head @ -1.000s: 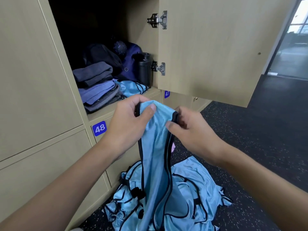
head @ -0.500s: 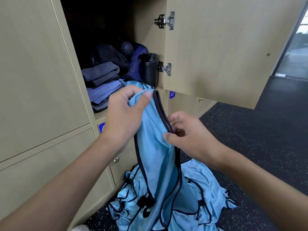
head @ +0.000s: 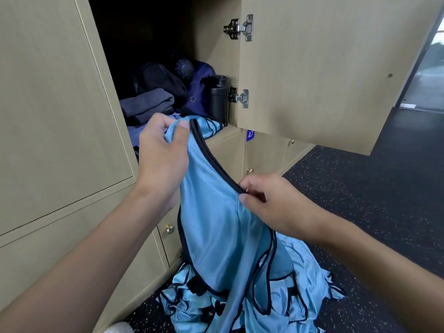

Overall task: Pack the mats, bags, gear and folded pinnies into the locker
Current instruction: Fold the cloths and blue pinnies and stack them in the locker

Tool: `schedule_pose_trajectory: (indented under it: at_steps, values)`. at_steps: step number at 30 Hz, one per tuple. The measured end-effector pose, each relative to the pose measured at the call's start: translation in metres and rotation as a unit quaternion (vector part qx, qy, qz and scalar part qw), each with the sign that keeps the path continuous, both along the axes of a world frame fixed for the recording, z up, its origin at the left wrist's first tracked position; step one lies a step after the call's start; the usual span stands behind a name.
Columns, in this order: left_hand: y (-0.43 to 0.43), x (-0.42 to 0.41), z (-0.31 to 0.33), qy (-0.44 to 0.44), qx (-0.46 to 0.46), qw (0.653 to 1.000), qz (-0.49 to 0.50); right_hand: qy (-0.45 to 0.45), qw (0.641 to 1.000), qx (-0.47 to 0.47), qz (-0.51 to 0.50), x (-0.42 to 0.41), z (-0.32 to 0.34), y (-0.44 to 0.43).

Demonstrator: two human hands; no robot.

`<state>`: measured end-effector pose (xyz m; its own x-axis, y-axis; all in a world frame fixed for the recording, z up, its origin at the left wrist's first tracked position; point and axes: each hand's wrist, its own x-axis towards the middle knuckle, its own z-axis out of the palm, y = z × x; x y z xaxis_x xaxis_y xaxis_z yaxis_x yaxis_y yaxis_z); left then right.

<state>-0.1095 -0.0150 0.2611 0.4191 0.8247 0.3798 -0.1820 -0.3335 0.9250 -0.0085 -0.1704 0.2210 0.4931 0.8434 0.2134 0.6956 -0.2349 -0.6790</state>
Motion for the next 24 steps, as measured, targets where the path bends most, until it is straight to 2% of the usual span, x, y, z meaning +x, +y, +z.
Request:
schedule_pose_trajectory:
  at_steps: [3,6,8,9,11,13,14,15,19,24]
  values:
    - [0.004,-0.002,0.005,-0.006,-0.006,0.999,0.031,-0.034,0.999,-0.027,-0.004,-0.001,-0.002,0.0]
    - [0.005,-0.001,0.008,0.021,-0.012,0.998,0.052,-0.029,0.999,-0.009,-0.019,0.002,-0.001,-0.002]
    - [-0.001,-0.002,0.011,0.043,0.043,0.998,0.014,-0.017,1.0,0.013,-0.021,0.002,0.0,-0.002]
    - [-0.005,-0.004,0.011,0.062,0.091,0.993,-0.035,-0.012,0.999,0.022,-0.019,0.003,0.001,-0.002]
    - [-0.012,-0.011,0.007,0.18,0.167,0.954,-0.173,-0.009,0.999,0.04,-0.011,0.003,0.002,-0.003]
    - [-0.017,-0.016,-0.001,0.339,0.203,0.871,-0.292,-0.006,0.999,0.05,-0.003,0.005,0.004,-0.004]
    - [-0.019,-0.016,-0.005,0.37,0.217,0.845,-0.32,-0.004,0.999,0.05,0.0,0.006,0.005,-0.004]
    - [-0.018,-0.015,-0.009,0.369,0.226,0.842,-0.322,0.002,0.999,0.049,0.003,0.007,0.006,-0.005]
    - [-0.009,-0.013,-0.004,0.315,0.209,0.893,-0.245,0.036,0.998,0.053,0.011,0.009,0.005,-0.008]
    - [0.013,-0.013,-0.001,0.264,0.165,0.948,-0.061,-0.036,0.999,0.016,-0.038,0.015,0.005,-0.013]
